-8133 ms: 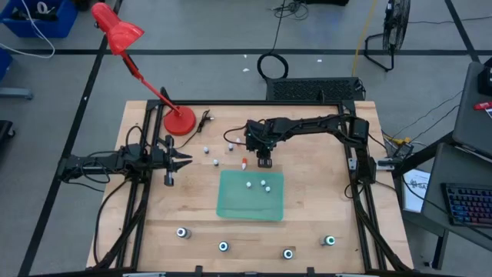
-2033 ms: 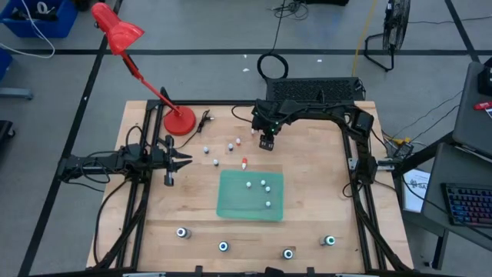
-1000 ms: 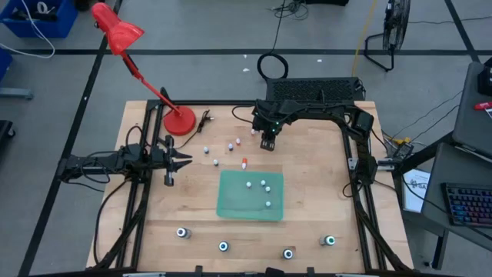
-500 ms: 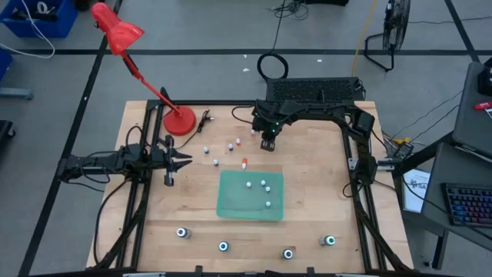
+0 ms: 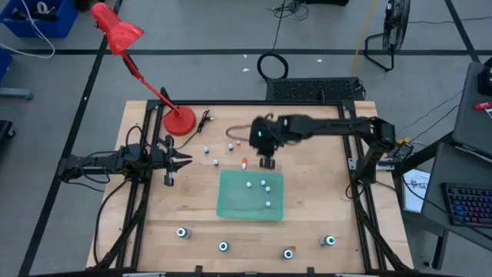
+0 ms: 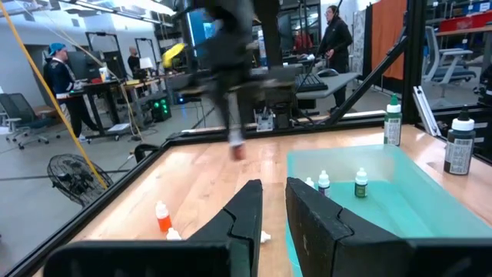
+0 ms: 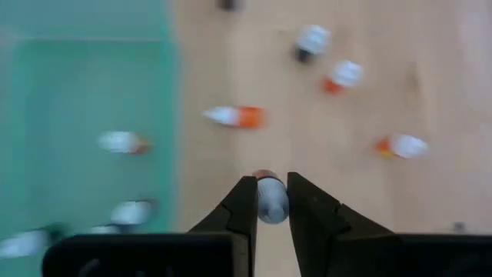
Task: Pick & Place food coloring
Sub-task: Put the small red food coloring bottle into the green bin
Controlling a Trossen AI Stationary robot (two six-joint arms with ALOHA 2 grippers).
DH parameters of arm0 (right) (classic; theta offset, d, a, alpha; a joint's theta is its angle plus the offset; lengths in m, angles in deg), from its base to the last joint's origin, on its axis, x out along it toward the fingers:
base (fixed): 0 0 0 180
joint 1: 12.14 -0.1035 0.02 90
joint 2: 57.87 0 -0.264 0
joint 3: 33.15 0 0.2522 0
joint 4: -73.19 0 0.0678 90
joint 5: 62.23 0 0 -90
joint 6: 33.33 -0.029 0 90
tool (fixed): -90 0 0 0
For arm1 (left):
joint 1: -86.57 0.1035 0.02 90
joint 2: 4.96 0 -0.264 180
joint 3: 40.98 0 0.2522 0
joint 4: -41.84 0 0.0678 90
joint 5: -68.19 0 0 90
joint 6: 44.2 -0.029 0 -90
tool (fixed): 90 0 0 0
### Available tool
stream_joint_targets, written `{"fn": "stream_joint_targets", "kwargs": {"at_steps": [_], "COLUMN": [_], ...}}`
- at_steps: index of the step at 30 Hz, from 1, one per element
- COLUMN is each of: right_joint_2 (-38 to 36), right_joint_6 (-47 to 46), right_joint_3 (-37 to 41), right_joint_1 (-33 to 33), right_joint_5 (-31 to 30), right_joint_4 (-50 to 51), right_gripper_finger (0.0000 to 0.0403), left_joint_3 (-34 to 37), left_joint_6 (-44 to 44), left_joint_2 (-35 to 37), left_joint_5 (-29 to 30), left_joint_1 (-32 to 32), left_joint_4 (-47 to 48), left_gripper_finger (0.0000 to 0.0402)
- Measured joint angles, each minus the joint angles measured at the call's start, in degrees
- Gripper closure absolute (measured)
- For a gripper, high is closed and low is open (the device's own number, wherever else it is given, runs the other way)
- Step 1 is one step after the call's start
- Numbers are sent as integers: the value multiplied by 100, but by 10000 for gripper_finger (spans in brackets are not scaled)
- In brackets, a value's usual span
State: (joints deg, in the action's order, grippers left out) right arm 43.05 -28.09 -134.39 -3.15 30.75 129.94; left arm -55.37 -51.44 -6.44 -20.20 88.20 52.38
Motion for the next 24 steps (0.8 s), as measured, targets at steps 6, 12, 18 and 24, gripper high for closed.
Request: {"fn": "stream_joint_targets", "kwargs": {"at_steps": [6,12,18,24], "right_joint_2": [-118,-114,-114,-114], "right_joint_6": [-609,-1172,-1770,-1938], "right_joint_3": [0,96,575,1191], "right_joint_1": [-1129,-1968,-2202,-2090], "right_joint_5": [-2,-528,-920,-1051], "right_joint_4": [135,427,518,106], "right_gripper_finger": [361,361,361,361], "left_joint_3": [0,0,0,0], "left_joint_6": [1,0,0,2], "left_joint_2": [0,0,0,0], "left_joint_5": [0,0,0,0], "left_joint_1": [1,2,0,2], "left_joint_4": [0,0,0,1], "left_gripper_finger": [334,334,334,334]}}
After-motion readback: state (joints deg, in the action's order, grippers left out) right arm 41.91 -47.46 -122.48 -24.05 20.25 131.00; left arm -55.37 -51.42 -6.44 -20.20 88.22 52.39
